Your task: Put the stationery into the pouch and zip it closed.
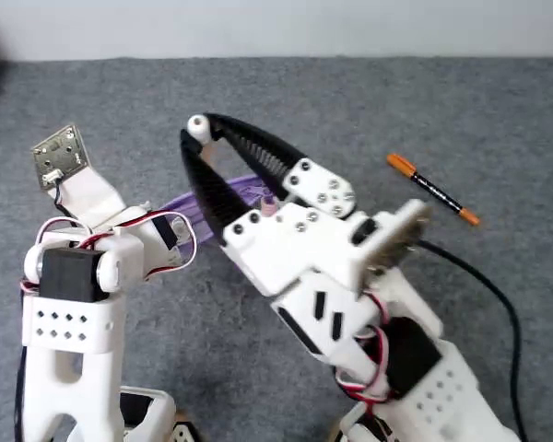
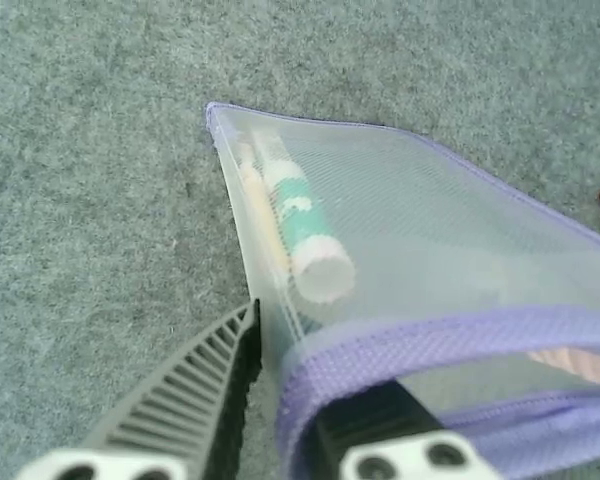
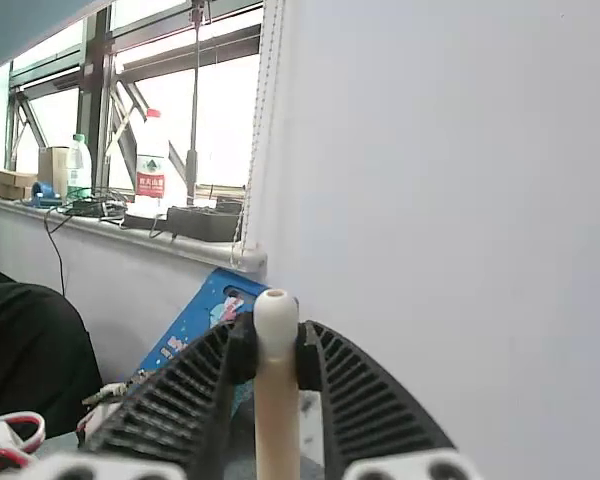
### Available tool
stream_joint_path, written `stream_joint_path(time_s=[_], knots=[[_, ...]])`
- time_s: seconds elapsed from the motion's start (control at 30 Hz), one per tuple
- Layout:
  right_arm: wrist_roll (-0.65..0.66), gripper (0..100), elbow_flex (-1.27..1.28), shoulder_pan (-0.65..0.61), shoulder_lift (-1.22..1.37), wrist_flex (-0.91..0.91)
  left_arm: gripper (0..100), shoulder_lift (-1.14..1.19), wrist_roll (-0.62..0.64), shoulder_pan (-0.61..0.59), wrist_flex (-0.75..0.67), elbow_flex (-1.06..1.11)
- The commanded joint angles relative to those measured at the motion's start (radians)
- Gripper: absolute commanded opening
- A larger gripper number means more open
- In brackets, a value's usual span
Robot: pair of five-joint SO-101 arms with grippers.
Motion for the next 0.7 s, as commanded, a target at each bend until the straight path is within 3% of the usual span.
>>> stream_joint_path(time_s=[0.0, 0.27, 0.37, 0.53, 0.67], knots=[[0.014, 0.8, 0.081, -0.004, 0.007, -0.120, 1, 0.008, 0.008, -0.003, -0.026, -0.001], [0.137, 0.9, 0.333, -0.001, 0.002, -0.262, 1, 0.008, 0.008, -0.003, -0.029, -0.001], [0.150, 2.3, 0.331, -0.004, 0.002, -0.177, 1, 0.008, 0.008, -0.003, -0.029, -0.001], [0.146, 17.9, 0.272, -0.001, -0.042, -0.013, 1, 0.008, 0.008, -0.003, -0.029, -0.001], [0.146, 17.1, 0.212, -0.001, -0.096, 0.101, 1, 0.008, 0.008, -0.003, -0.029, -0.001]])
